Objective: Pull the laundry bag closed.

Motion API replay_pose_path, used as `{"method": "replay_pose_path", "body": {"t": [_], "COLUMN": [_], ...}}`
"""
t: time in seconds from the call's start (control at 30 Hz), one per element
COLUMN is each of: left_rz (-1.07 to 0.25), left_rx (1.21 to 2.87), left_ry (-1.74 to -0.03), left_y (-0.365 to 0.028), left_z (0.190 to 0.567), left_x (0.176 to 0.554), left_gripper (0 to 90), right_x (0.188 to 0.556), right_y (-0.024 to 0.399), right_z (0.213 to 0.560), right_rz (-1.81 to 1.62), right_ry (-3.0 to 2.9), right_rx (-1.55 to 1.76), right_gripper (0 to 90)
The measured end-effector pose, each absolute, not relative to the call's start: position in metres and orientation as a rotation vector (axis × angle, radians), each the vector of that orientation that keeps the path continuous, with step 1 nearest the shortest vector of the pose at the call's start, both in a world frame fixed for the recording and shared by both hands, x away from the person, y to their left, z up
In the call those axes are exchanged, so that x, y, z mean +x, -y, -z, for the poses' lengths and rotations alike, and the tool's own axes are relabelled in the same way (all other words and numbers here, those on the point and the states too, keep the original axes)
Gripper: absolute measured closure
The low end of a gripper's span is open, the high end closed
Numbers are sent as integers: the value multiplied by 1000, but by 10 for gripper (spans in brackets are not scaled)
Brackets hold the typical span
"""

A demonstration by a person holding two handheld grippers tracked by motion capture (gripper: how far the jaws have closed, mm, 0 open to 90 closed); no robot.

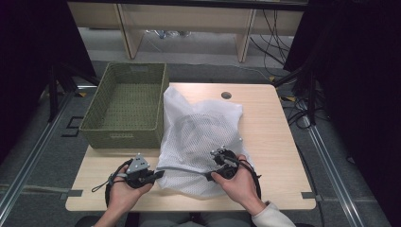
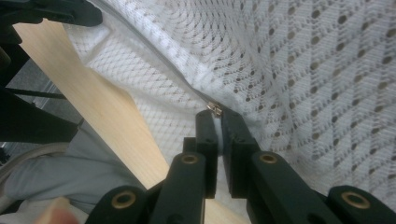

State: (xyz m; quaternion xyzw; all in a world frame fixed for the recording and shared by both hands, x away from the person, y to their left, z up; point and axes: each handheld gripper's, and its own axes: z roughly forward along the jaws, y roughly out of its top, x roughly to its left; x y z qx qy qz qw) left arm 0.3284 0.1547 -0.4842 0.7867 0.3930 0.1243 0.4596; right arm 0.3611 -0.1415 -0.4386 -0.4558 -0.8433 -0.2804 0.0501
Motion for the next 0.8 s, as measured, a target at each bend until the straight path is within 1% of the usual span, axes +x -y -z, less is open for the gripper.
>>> {"method": "replay_pose_path", "body": {"t": [0.03, 0.1, 0.13, 0.17, 0.33, 0.37, 0.4, 0.43, 0.47, 0.5, 0.57, 0.6, 0.8], "left_rz": [-299, -309, -312, -306, -306, -309, -303, -308, -302, -305, -306, -308, -306], "left_rx": [1914, 1983, 1989, 1940, 1943, 1978, 1942, 1986, 1939, 2043, 1965, 2030, 1990], "left_ry": [-977, -943, -942, -970, -968, -948, -970, -945, -973, -915, -960, -923, -952], "left_y": [-153, -158, -158, -155, -155, -158, -155, -159, -155, -162, -157, -162, -159], "left_z": [485, 483, 483, 484, 485, 484, 485, 484, 485, 483, 485, 483, 485], "left_x": [328, 329, 329, 328, 329, 329, 329, 329, 329, 331, 329, 330, 330], "left_gripper": [882, 883, 882, 883, 883, 882, 883, 882, 883, 882, 883, 883, 883], "right_x": [362, 361, 361, 361, 362, 363, 362, 363, 361, 362, 362, 362, 362], "right_y": [142, 143, 144, 144, 148, 150, 150, 151, 151, 152, 152, 153, 155], "right_z": [439, 440, 440, 440, 438, 439, 439, 439, 437, 438, 438, 438, 438], "right_rz": [866, 859, 854, 850, 869, 886, 880, 879, 865, 879, 880, 880, 871], "right_ry": [2581, 2575, 2575, 2573, 2581, 2608, 2600, 2604, 2581, 2603, 2600, 2604, 2578], "right_rx": [-1362, -1373, -1376, -1373, -1370, -1363, -1365, -1368, -1392, -1371, -1370, -1369, -1389], "right_gripper": [871, 871, 871, 871, 871, 871, 871, 871, 871, 871, 871, 871, 871]}}
